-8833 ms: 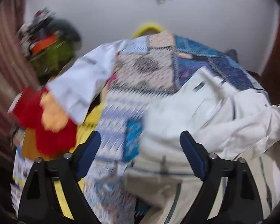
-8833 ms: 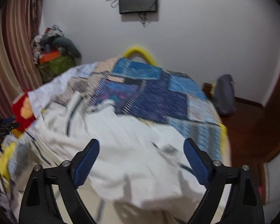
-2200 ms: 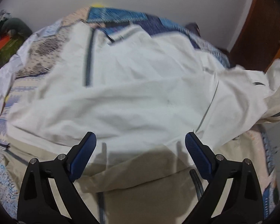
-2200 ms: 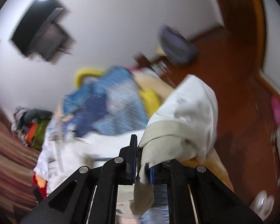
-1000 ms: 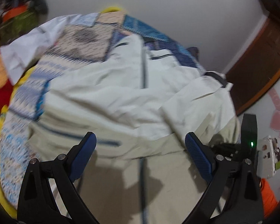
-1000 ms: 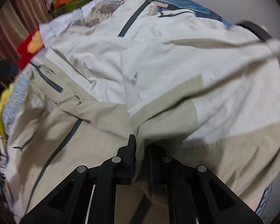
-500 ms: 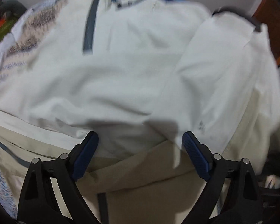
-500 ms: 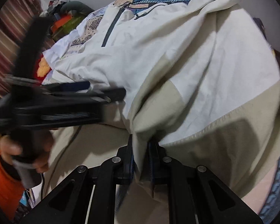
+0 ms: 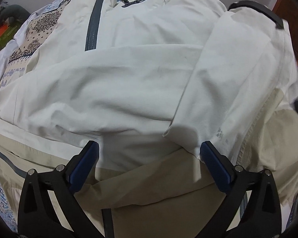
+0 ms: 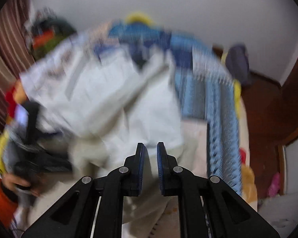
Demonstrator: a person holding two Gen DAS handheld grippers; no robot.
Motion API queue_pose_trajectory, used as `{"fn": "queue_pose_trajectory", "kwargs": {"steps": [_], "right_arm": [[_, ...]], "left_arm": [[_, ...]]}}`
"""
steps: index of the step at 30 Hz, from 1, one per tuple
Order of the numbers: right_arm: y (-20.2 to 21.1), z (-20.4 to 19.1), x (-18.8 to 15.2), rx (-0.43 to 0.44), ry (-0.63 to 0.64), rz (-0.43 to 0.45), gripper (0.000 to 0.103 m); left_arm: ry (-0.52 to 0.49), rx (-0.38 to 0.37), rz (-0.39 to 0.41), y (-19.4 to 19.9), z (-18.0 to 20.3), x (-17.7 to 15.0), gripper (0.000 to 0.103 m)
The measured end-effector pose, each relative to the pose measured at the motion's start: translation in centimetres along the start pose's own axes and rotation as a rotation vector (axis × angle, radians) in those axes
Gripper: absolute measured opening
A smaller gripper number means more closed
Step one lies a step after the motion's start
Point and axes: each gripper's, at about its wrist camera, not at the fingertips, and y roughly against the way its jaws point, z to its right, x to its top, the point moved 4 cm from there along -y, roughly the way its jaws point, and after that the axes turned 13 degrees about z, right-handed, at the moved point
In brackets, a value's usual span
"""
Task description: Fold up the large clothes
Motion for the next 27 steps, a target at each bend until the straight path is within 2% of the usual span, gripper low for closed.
{"fn": "queue_pose_trajectory", "kwargs": {"steps": [2,7,13,17,18,20,21,27], "right_arm": [[-2.0,0.0,-1.6,-0.058,0.071,0.012,0.009],[-1.4,-0.4,-2.2,-0.114,0.152,0.066,0.009],[-0.7,-0.8,-4.0,-0.210,0.252,0.103,0.009],[-0.3,-0.3,-5.1,-0.261,0.294,0.124,0.009],[-0.2,-0.2,-5.3,-0.261,0.290,0.125,0.009],[0.4,0.6,-5.6,-0.236,0.257,0.120,0.009],[0.6,0.9,-5.6,-0.220,0.239,0.117,0.009],[3.8,3.9,-5.5,-0.057,0.003,0.074,0.009]], "left_arm": [[-0.004,0.002,0.006,0.1,0.1,-0.3,0.103],[-0.003,0.010,0.022,-0.1,0.3,-0.8,0.103],[-0.008,0.021,-0.009,0.0,0.4,-1.8,0.103],[-0.056,0.053,-0.041,0.4,0.7,-2.9,0.103],[-0.056,0.059,-0.047,0.7,0.5,-3.1,0.103],[-0.042,0.053,-0.050,1.6,-0.1,-3.5,0.091],[-0.036,0.050,-0.045,2.3,-0.5,-3.5,0.089],[-0.050,0.050,0.081,8.0,-1.3,-0.9,0.088]]}}
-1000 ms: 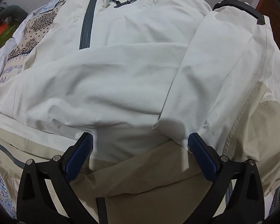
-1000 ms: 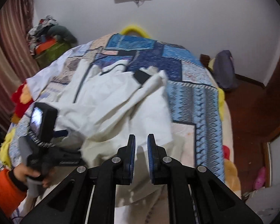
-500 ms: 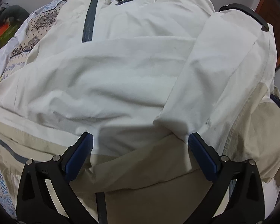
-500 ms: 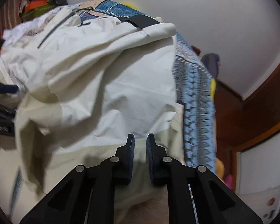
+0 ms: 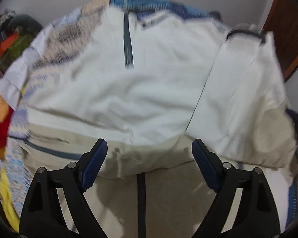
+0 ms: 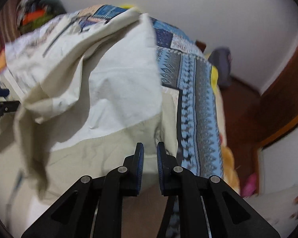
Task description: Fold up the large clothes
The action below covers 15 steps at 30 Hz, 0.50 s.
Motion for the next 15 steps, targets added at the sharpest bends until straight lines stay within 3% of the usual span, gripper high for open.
{"fn": "queue_pose_trajectory", "kwargs": {"steps": [3,8,12,15], "right_arm": [[2.8,2.0,0.8,0.076,-0.137,0.040,0.009],[5.2,5.1,1.8,0.047,-0.236,0.087,0.009],[5.3,6.2,2.0,-0.006,-0.209,0.082,0.009],[2.9,6.1,0.6,-0.033,-0.128,-0.005,0.009]], "left_arm": [[-0.003,-0.019,0.066,2.4,0.3,2.6,0.088],[-0.015,-0.101,0.099,3.5,4.2,5.9,0.090],[-0.076,-0.180,0.070,1.8,9.2,7.0,0.090],[-0.144,-0.184,0.055,-0.2,12.8,6.8,0.090]]}}
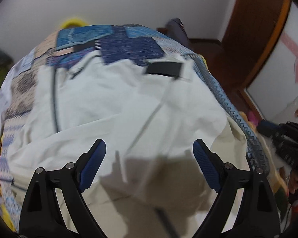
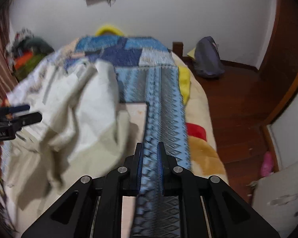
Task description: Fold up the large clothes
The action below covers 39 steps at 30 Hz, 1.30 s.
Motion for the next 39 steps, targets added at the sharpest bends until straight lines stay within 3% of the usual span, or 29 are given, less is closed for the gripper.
{"fn": "queue_pose_trajectory", "kwargs": {"steps": [2,4,8,9,11,13,21,25,29,34,39], "right_arm": [[-2.7,0.3,-1.8,-0.049,0.055,-0.079,0.009],[-4.5,1.3,-3.3,-0.151,0.080,-0.091,0.009],[-5.5,2.9,-3.9,-0.267,0.133,-0.065,0.009],[-5.6,3.2,-4.1,-0.271,0.140,-0.069,0.009],[-5.9,3.8,-4.3,-0.237,0.116,-0.063,0.009],[-6.1,4.4,-4.4,-0.236,0.109,-0.060,0.011],[-5.7,5.5,-3.4,-0.241,0.010,-0.137,0.011],[-2.3,2.6,0.1,-0.053,-0.055,-0.042,0.011],[0.7,-2.0,4.0,0.026,-0.013,0.067,0.011],[1.4,-8.2,7.7,0.124,0.022,0.120,0.011],[-3.5,-12.5,6.9,0.140,0.056,0.018,0.011]], "left_arm": [[-0.040,0.057,-0.017,-2.1,1.4,0.0,0.090],[-0.069,0.116,-0.031,-4.2,1.8,-0.2,0.084],[-0.082,0.191,-0.017,-5.8,0.7,-0.2,0.054],[-0.067,0.196,-0.015,-5.9,0.3,-0.2,0.047],[-0.044,0.212,-0.028,-6.0,-1.1,-0.3,0.016],[-0.025,0.231,-0.015,-5.7,-2.5,0.0,0.008],[0.082,0.317,0.144,1.9,-10.6,2.8,0.004],[0.114,0.350,0.212,6.0,-15.0,3.8,0.004],[0.147,0.366,0.243,9.0,-18.4,2.7,0.004],[0.135,0.383,0.185,9.9,-21.5,-1.9,0.004],[0.105,0.316,0.063,8.1,-22.4,-8.2,0.008]]}}
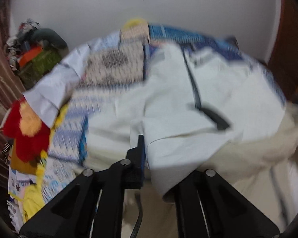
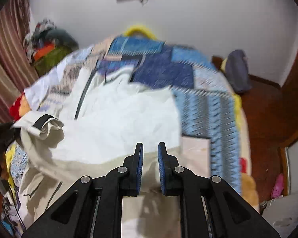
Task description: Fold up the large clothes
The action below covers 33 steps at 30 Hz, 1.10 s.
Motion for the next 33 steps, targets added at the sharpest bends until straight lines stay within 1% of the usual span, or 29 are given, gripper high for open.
{"fn": "queue_pose_trajectory", "kwargs": {"steps": [1,3,4,5,7,8,10,13,15,16,17,19,22,24,25,26,27,29,30,31,32,33], "right_arm": [[-1.6,-0.4,-0.9,-0.024,0.022,-0.046,0.011],[-4.5,-0.7,-3.3,-0.073,0.069,-0.140,0.011],[-5.6,-0.8,-4.5,-0.087,0.089,-0.162,0.011],[-5.8,-0.9,-5.1,-0.091,0.111,-0.131,0.011],[-5.2,-1.2,-5.4,-0.105,0.168,-0.085,0.011],[-5.1,-1.5,-5.6,-0.113,0.200,-0.086,0.011],[-5.1,-1.9,-5.9,-0.131,0.246,-0.083,0.011],[-5.1,-2.0,-6.2,-0.154,0.264,-0.070,0.011],[-5.2,-2.0,-6.2,-0.165,0.265,-0.058,0.011],[-5.1,-2.1,-6.3,-0.169,0.263,-0.051,0.011],[-5.0,-2.1,-6.4,-0.172,0.262,-0.044,0.011],[-5.0,-2.1,-6.5,-0.170,0.266,-0.033,0.011],[-4.8,-1.9,-6.7,-0.156,0.253,-0.026,0.011],[-4.7,-1.8,-6.9,-0.145,0.238,-0.022,0.011],[-4.6,-1.6,-6.9,-0.138,0.228,-0.018,0.011],[-4.7,-1.6,-6.9,-0.135,0.225,-0.016,0.011],[-4.7,-1.6,-7.0,-0.131,0.223,-0.014,0.011],[-4.6,-1.5,-7.1,-0.125,0.224,-0.011,0.011],[-4.6,-1.6,-7.1,-0.122,0.224,-0.012,0.011],[-4.6,-1.6,-7.1,-0.116,0.222,-0.013,0.011],[-4.6,-1.5,-7.1,-0.110,0.219,-0.015,0.011],[-4.6,-1.4,-7.1,-0.104,0.216,-0.016,0.011]], "left_arm": [[-0.015,-0.005,-0.025,-0.4,0.0,-1.3,0.012],[-0.045,-0.023,-0.096,-1.1,0.0,-4.3,0.025],[-0.049,-0.031,-0.122,-1.3,-0.1,-5.3,0.042],[-0.047,-0.040,-0.141,-1.2,-0.4,-6.3,0.054],[-0.032,-0.059,-0.151,-0.6,-1.0,-7.4,0.060],[-0.022,-0.067,-0.153,-0.4,-1.1,-7.5,0.064],[0.022,-0.080,-0.160,0.4,-1.7,-7.0,0.066],[0.087,-0.090,-0.143,1.6,-2.0,-4.8,0.067],[0.111,-0.077,-0.113,2.3,-1.9,-2.9,0.072],[0.108,-0.066,-0.099,2.5,-1.6,-2.2,0.077],[0.097,-0.051,-0.086,2.5,-1.3,-1.5,0.081],[0.058,-0.027,-0.090,1.8,0.0,-0.7,0.083],[0.013,-0.002,-0.146,-0.6,1.8,-0.9,0.083],[-0.043,0.007,-0.184,-2.5,3.7,-1.5,0.083],[-0.063,0.026,-0.190,-3.2,4.4,-1.8,0.083],[-0.091,0.066,-0.180,-4.0,5.3,-1.9,0.077],[-0.111,0.089,-0.162,-4.3,6.0,-1.8,0.069],[-0.120,0.101,-0.142,-4.6,6.6,-1.3,0.019],[-0.097,0.108,-0.115,-4.3,6.5,-0.4,0.009],[-0.061,0.102,-0.083,-3.6,6.0,0.6,0.006],[-0.029,0.088,-0.058,-3.1,5.5,1.4,0.006],[0.037,0.058,-0.012,-1.9,4.4,2.8,0.006]]}}
